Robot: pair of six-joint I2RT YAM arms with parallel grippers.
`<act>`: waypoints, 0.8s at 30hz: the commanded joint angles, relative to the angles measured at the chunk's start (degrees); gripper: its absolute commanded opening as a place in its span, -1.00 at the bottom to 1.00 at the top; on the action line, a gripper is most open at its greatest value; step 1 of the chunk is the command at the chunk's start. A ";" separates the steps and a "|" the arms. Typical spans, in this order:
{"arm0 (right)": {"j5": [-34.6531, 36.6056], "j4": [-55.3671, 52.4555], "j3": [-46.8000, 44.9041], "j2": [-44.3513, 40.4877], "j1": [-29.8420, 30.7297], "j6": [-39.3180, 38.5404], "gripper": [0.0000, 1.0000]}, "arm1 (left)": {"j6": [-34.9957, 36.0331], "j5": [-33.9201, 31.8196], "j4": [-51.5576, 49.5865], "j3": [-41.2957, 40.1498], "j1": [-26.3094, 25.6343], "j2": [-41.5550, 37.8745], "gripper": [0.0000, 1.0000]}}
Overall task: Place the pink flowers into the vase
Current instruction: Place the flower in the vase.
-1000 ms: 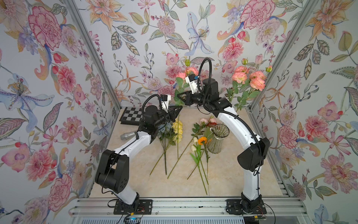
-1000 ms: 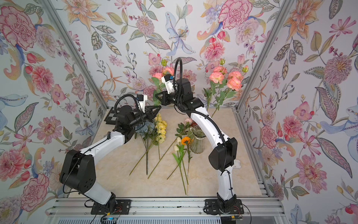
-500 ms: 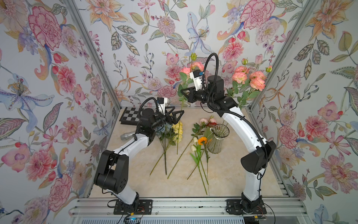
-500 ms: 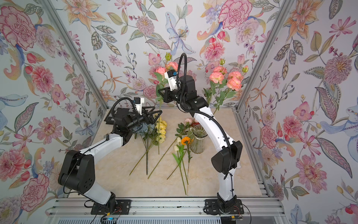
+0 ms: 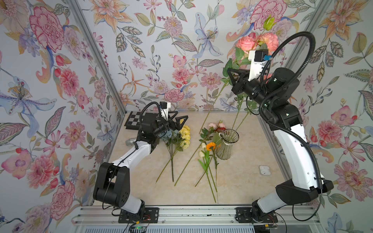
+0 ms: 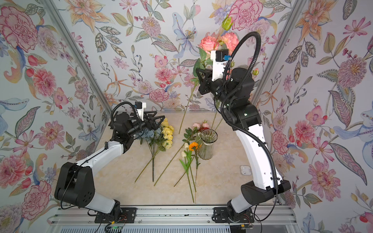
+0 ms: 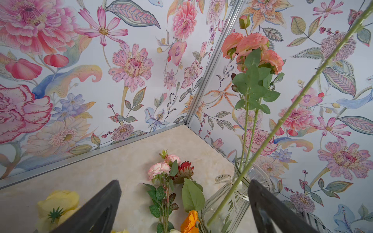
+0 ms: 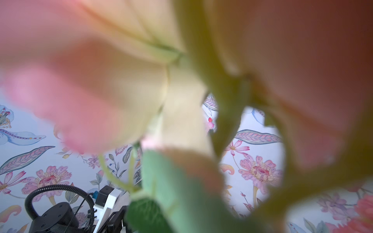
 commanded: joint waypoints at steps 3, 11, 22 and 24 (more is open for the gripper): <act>7.46 -1.28 -3.08 -6.36 -0.93 -5.86 -1.00 | 3.92 -2.65 -7.95 4.57 0.48 4.59 0.99; 12.21 -3.77 -5.48 -13.28 -2.48 -8.25 -0.99 | 9.19 -7.19 -20.12 10.95 -1.12 10.07 0.99; 14.54 -5.32 -9.05 -18.48 -3.62 -8.89 -0.98 | 15.44 -12.96 -32.15 18.80 -5.38 15.55 0.97; 14.66 -5.41 -10.30 -18.95 -3.72 -8.79 -0.98 | 16.48 -14.31 -34.08 20.21 -6.09 16.50 0.97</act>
